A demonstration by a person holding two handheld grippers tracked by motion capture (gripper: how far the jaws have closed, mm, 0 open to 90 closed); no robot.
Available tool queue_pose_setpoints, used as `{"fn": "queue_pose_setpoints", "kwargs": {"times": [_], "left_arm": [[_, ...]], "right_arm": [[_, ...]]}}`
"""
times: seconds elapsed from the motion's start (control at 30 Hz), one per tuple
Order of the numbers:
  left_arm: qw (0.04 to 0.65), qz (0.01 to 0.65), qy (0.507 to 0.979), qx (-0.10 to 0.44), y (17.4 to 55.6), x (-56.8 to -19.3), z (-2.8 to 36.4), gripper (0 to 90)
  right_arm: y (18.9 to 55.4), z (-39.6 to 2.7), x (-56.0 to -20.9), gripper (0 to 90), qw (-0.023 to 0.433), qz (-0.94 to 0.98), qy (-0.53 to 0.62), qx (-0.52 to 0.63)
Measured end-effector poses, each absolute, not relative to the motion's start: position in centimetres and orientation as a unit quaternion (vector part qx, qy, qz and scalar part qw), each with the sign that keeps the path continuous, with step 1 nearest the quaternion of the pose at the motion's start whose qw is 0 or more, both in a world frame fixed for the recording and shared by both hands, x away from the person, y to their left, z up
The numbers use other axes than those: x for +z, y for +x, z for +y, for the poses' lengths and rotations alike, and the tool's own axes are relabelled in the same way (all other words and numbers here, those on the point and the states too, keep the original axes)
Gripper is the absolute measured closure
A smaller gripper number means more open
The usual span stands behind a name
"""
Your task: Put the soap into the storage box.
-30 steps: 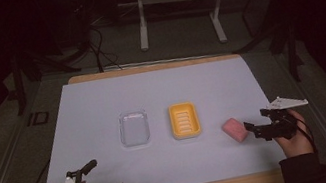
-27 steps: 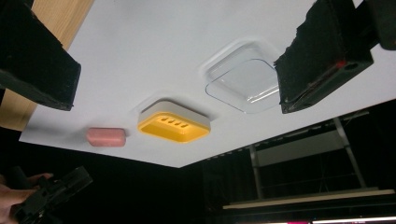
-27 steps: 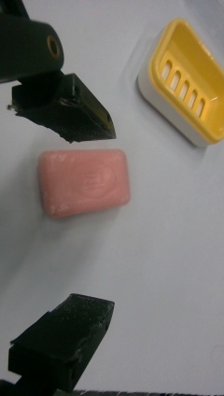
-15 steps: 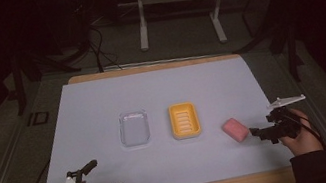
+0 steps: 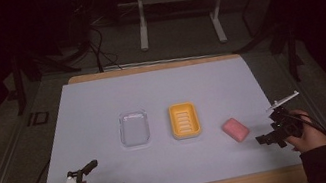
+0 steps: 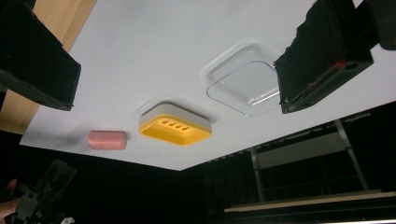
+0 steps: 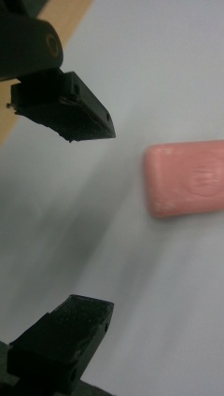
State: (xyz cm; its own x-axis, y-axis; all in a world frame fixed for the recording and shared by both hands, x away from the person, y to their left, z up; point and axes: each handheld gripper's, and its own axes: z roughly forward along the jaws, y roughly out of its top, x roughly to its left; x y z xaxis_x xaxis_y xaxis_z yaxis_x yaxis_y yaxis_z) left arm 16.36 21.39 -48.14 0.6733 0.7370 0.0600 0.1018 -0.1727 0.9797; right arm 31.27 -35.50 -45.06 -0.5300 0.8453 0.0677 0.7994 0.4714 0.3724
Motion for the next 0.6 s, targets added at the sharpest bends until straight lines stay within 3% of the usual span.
{"fn": "queue_pose_setpoints", "kwargs": {"times": [0.6], "left_arm": [[0.572, 0.294, 0.715, 0.273, 16.38, -48.18, 21.32, 0.2]], "right_arm": [[31.58, -35.18, -46.05, 15.6, -0.042, 0.884, 0.46, 0.076]]}}
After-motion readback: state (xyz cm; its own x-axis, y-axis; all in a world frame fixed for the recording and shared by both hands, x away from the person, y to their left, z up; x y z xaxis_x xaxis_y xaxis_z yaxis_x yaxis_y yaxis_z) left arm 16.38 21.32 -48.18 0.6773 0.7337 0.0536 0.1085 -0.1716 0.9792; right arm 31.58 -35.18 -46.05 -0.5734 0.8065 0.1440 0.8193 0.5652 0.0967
